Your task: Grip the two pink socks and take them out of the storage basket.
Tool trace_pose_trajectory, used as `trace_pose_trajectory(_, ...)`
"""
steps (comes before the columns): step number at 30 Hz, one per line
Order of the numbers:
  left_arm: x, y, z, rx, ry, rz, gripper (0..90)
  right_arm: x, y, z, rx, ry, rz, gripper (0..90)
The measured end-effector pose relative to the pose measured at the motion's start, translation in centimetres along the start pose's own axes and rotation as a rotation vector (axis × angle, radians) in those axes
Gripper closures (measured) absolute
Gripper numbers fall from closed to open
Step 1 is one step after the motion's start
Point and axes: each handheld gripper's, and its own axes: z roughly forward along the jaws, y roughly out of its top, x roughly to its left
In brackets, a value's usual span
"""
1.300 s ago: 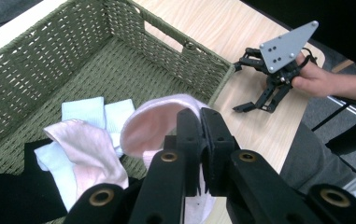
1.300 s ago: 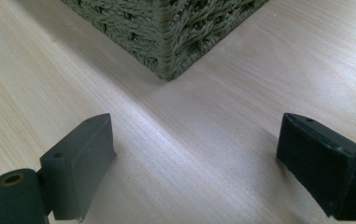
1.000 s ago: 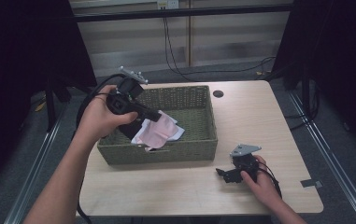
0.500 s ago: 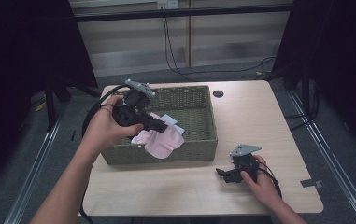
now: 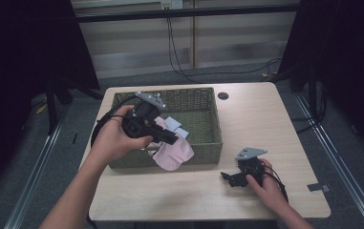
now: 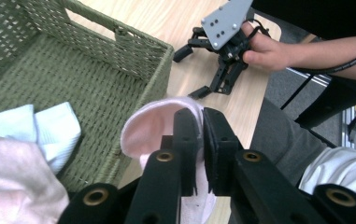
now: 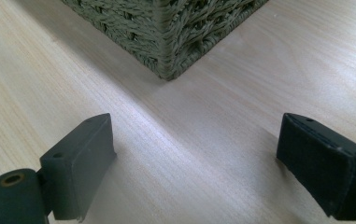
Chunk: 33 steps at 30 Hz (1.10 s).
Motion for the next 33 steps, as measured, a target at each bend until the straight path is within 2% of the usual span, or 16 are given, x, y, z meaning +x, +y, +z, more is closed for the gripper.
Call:
trace_pose_trajectory(4, -0.2, -0.2, 0.4, -0.003, -0.021, 0.001, 79.7, 0.0, 0.0, 0.0, 0.001, 0.002, -0.003, 10.4)
trace_pose_trajectory(7, 0.0, -0.1, 0.2, 0.007, 0.004, -0.001, 73.4, 0.0, 0.0, 0.0, 0.001, 0.002, -0.003, 10.4)
trace_pose_trajectory(10, 0.4, -0.1, 0.0, -0.005, 0.015, -0.016, 68.9, 0.0, 0.0, 0.0, 0.001, 0.002, -0.003, 10.4)
trace_pose_trajectory(11, 0.7, -0.2, 0.0, 0.001, 0.044, -0.008, 67.1, 0.0, 0.0, 0.0, 0.002, -0.001, -0.003, 10.4)
trace_pose_trajectory(12, 1.0, -0.3, 0.1, -0.011, 0.056, -0.026, 64.3, 0.0, 0.0, 0.0, 0.001, 0.002, -0.003, 10.4)
trace_pose_trajectory(14, 1.8, -0.5, 0.2, -0.015, 0.064, -0.04, 60.2, 0.0, 0.0, 0.0, 0.001, 0.002, -0.003, 10.4)
trace_pose_trajectory(15, 2.4, -0.6, 0.3, -0.013, 0.092, -0.039, 58.5, 0.0, 0.0, 0.0, -0.001, 0.002, -0.005, 10.4)
trace_pose_trajectory(18, 3.9, -0.9, 0.5, -0.016, 0.127, -0.066, 54.5, 0.0, 0.0, 0.0, 0.001, 0.002, -0.003, 10.4)
trace_pose_trajectory(21, 6.1, -1.5, 1.3, -0.031, 0.183, -0.113, 46.4, 0.0, 0.0, 0.0, 0.001, 0.002, -0.003, 10.4)
trace_pose_trajectory(22, 6.1, -1.5, 1.3, -0.031, 0.183, -0.113, 45.1, 0.0, 0.0, 0.0, 0.001, 0.002, -0.003, 10.4)
trace_pose_trajectory(23, 6.8, -1.7, 1.6, -0.038, 0.208, -0.13, 45.1, 0.0, 0.0, 0.0, 0.001, 0.002, -0.003, 10.4)
trace_pose_trajectory(25, 8.2, -2.2, 2.2, -0.019, 0.229, -0.143, 43.8, 0.0, 0.0, 0.0, 0.001, 0.002, -0.003, 10.4)
trace_pose_trajectory(26, 8.7, -2.4, 2.6, -0.022, 0.239, -0.158, 43.2, 0.0, 0.0, 0.0, 0.0, 0.002, -0.004, 10.4)
trace_pose_trajectory(28, 9.4, -2.7, 3.1, -0.002, 0.262, -0.161, 42.3, 0.0, 0.0, 0.0, 0.001, 0.002, -0.003, 10.4)
trace_pose_trajectory(29, 10.1, -2.9, 3.6, 0.006, 0.28, -0.179, 42.0, 0.0, 0.0, 0.0, 0.001, 0.002, -0.003, 10.4)
trace_pose_trajectory(33, 12.4, -4.0, 4.9, 0.001, 0.293, -0.254, 40.4, 0.0, 0.0, 0.0, -0.001, 0.002, -0.005, 10.4)
